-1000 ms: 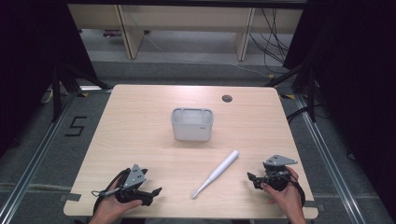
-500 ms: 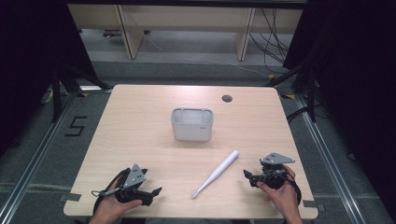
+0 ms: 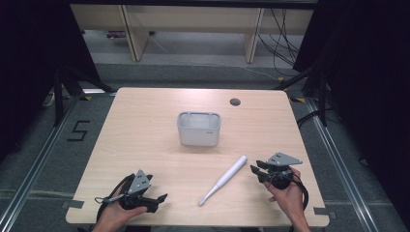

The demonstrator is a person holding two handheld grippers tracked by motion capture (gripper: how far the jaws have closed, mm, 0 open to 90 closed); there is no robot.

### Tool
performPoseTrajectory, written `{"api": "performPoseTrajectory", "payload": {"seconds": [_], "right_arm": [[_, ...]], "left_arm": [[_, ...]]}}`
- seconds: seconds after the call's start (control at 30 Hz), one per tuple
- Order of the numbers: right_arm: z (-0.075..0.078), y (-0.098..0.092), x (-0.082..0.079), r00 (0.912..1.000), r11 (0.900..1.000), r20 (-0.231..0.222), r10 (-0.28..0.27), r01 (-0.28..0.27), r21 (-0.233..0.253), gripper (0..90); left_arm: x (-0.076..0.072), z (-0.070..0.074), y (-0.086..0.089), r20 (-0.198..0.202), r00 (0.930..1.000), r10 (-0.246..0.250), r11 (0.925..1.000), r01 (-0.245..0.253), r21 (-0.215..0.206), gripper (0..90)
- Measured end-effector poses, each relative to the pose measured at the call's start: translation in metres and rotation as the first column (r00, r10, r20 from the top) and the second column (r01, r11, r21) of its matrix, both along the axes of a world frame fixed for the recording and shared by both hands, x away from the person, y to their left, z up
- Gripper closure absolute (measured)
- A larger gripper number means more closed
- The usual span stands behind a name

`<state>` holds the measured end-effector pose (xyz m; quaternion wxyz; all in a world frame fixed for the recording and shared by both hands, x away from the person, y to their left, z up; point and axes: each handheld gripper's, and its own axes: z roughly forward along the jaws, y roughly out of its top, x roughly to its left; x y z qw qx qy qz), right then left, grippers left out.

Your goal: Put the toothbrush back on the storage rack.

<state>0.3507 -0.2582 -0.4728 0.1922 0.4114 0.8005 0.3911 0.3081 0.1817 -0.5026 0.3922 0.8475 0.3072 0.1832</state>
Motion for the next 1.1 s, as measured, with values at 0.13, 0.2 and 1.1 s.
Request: {"api": "performPoseTrajectory", "payload": {"seconds": [0.13, 0.2, 1.1], "right_arm": [[0.003, 0.005, 0.005, 0.9994, 1.000, 0.026, 0.022, -0.022, 0.001, 78.4], [0.003, 0.007, 0.006, 0.9991, 1.000, 0.032, 0.027, -0.028, 0.003, 80.3], [-0.012, 0.042, 0.056, 0.9936, 0.987, -0.011, 0.112, -0.113, -0.114, 90.0]], "left_arm": [[0.000, 0.000, 0.000, -0.002, 1.0000, 0.000, 1.0000, 0.000, 0.001, 15.4], [0.000, 0.000, 0.000, -0.003, 1.0000, 0.003, 1.0000, -0.003, -0.002, 15.4], [0.000, 0.000, 0.000, -0.007, 1.0000, 0.001, 1.0000, -0.001, -0.006, 15.4]]}}
